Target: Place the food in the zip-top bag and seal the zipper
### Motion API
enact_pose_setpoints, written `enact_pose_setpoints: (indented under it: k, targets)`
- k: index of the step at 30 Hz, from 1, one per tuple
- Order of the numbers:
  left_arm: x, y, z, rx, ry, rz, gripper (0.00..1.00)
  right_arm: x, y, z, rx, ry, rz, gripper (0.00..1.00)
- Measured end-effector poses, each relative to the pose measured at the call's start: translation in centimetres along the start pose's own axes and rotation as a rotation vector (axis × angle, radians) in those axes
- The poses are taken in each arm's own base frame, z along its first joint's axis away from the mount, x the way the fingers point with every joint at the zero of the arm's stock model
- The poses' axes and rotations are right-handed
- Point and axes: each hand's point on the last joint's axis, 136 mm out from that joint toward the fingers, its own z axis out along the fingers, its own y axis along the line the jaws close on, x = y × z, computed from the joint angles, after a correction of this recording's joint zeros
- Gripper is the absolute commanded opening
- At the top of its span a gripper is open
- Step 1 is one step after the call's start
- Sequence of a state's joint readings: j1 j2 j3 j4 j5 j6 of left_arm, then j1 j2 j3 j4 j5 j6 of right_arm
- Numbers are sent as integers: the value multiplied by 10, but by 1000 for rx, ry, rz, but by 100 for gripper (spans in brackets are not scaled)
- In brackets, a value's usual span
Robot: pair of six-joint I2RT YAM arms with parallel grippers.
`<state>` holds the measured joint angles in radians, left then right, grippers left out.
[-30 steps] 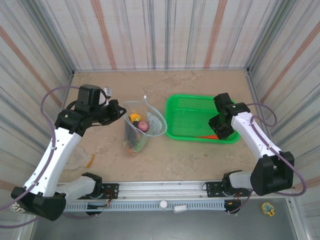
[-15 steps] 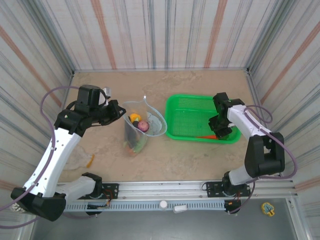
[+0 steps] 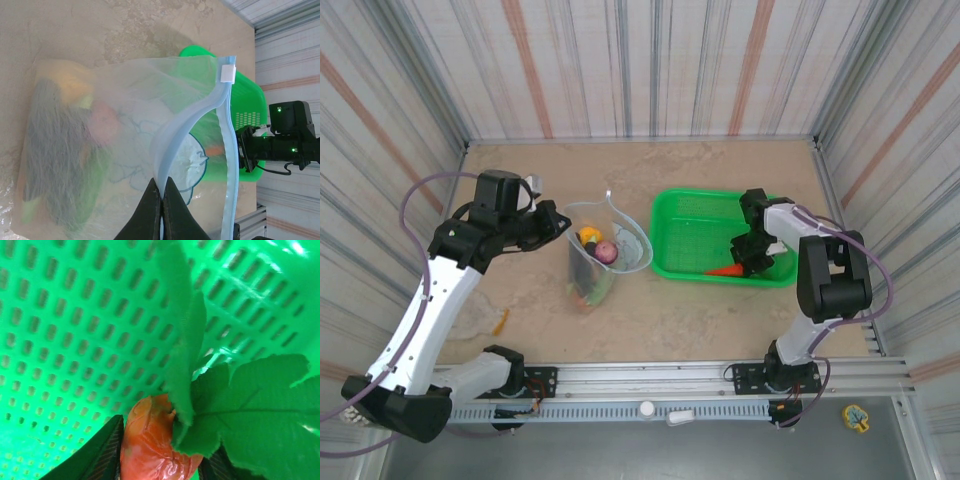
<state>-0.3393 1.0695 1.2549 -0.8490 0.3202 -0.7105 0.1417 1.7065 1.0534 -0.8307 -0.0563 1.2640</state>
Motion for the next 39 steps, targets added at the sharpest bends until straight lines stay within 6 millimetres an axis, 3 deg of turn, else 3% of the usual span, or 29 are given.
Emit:
enact_pose_setpoints:
  k: [5,8,11,16,20,24,28,32,39]
  targets:
    - [0,0,0,0,0,0,0,-2,8,-5,-51,-14,-3,27]
    - [0,0,0,0,0,0,0,-3,15,-19,-119,-35,-15,24]
    - [0,0,0,0,-1,0,0,-2,30,-50,-266,-69,-45,21]
    - [0,0,0,-2,-3,0,0,6,53,-126,-538,-197,-140,14]
    - [-1,0,0,-1,-3,0,0,37,77,-192,-727,-311,-304,12]
    - [-1,0,0,-2,-3,-1,0,91,100,-256,-939,-420,-525,11]
    - [-1,0,0,-3,-3,-1,0,144,105,-303,-1122,-515,-727,10]
    - [-1,0,0,-3,-3,-1,0,178,109,-331,-1239,-596,-868,11]
    - [-1,0,0,-2,-3,-1,0,232,120,-341,-1329,-653,-1083,12]
